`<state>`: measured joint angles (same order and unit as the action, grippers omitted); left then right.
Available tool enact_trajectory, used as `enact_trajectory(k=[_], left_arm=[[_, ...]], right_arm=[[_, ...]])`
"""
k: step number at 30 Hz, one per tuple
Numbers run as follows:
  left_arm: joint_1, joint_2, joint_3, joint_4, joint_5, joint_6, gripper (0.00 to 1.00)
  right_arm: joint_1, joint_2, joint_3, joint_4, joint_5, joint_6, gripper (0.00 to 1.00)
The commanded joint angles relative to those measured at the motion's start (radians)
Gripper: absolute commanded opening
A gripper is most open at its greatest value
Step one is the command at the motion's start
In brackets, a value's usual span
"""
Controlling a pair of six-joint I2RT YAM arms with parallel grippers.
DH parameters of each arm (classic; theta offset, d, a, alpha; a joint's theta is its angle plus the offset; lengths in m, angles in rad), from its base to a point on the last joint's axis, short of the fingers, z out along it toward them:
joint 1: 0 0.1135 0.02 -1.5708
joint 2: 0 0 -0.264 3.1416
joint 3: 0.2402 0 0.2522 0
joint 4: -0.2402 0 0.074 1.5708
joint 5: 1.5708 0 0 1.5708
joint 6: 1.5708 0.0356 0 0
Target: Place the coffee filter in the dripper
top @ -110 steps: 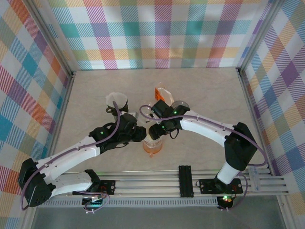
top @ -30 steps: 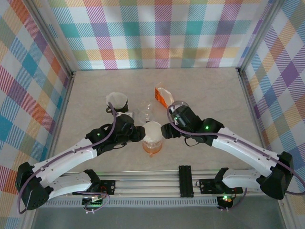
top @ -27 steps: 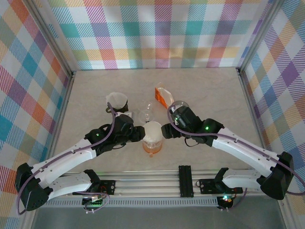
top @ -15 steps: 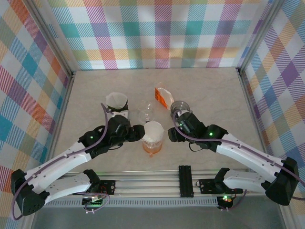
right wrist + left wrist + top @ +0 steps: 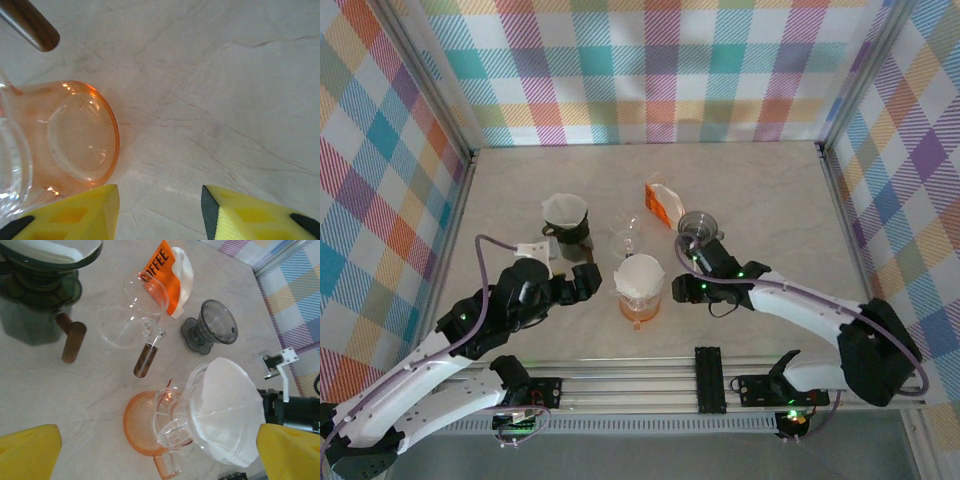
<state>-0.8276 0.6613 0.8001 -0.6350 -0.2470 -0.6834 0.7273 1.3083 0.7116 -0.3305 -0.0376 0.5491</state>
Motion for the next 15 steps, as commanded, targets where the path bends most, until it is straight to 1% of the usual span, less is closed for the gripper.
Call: enact_trajectory(k=[1, 7, 10, 15], left_arm=[[0.011, -0.034, -0.028, -0.056, -0.035, 0.001, 1.00], [0.011, -0.043, -0.040, -0.065, -0.044, -0.005, 1.00], [0.011, -0.043, -0.039, -0.063, -0.046, -0.007, 1.00], [0.010, -0.046, -0.038, -0.062, -0.054, -0.006, 1.00]], right_arm=[[0.000, 0.043, -0.023, 0.121, -0.088, 0.038, 0.47], [0.000, 0.092, -0.055, 0.171, -0.102, 0.060, 0.40], [0.003, 0.115, -0.063, 0.203, -0.134, 0.064, 0.38], [0.032, 0.166, -0.054, 0.255, -0.157, 0.066, 0.35]])
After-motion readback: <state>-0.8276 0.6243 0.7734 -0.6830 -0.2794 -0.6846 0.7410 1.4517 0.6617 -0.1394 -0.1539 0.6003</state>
